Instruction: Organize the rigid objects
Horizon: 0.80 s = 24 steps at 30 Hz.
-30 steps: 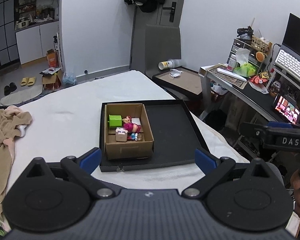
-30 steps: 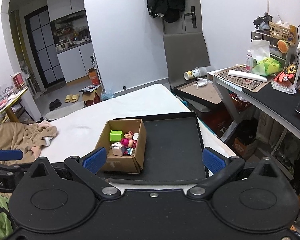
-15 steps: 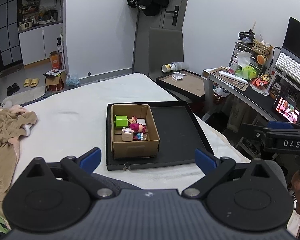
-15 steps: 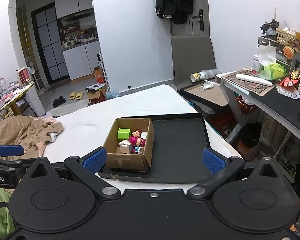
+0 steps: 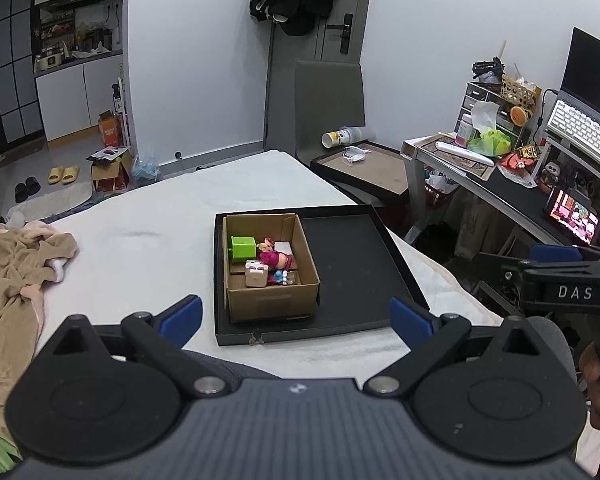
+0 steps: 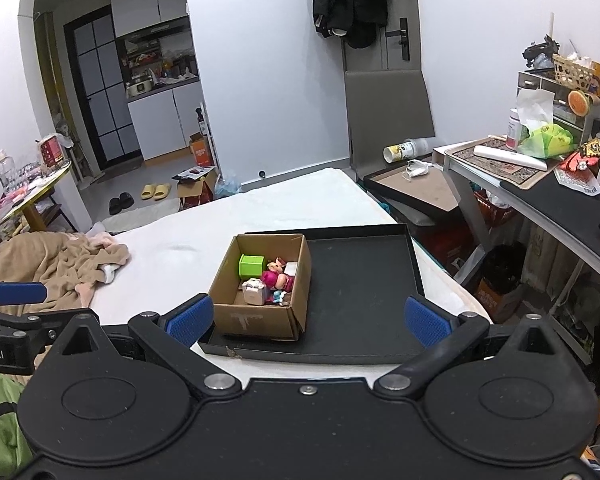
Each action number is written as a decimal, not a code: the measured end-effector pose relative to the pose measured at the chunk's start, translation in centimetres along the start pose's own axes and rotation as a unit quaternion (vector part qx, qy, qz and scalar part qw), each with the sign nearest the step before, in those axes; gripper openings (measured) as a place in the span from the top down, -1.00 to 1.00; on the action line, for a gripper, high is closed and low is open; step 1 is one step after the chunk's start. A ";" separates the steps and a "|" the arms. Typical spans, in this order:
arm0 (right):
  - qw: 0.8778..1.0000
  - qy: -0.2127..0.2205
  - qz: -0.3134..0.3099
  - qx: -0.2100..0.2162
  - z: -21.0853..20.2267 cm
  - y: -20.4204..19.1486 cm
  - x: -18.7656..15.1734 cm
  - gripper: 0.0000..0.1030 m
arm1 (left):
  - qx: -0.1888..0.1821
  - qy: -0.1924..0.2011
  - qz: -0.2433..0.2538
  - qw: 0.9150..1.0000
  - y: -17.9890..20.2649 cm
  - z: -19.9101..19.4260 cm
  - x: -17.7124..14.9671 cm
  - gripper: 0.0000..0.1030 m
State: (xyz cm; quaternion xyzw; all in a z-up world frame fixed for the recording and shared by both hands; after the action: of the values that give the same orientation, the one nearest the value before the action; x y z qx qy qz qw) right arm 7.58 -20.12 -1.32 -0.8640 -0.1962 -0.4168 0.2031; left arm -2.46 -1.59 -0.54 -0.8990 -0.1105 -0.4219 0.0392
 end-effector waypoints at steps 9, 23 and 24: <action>1.000 -0.003 0.005 0.003 0.1 0.2 -0.2 -1.00 | -0.001 -0.001 0.004 1.000 0.2 0.0 -0.1 -0.92; 1.000 -0.001 -0.003 0.003 0.0 -0.2 -0.2 -1.00 | 0.001 0.000 0.003 1.000 0.0 -0.1 -0.2 -0.92; 1.000 0.000 -0.005 0.002 0.0 -0.3 -0.2 -1.00 | 0.001 0.000 0.003 1.000 0.0 -0.1 -0.2 -0.92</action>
State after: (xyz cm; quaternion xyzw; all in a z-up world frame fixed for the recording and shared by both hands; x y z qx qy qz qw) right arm 7.36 -19.93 -1.40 -0.8625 -0.2015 -0.4175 0.2029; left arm -2.64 -1.63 -0.65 -0.8992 -0.1086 -0.4218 0.0411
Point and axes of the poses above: each gripper's, at about its wrist camera, not at the fingertips, and z roughly the way its jaws point, y to its right, x to its top, the point moved 7 cm from there along z, roughly the way its jaws point, and after that the axes turned 5 degrees about x, right-handed, at the moved point
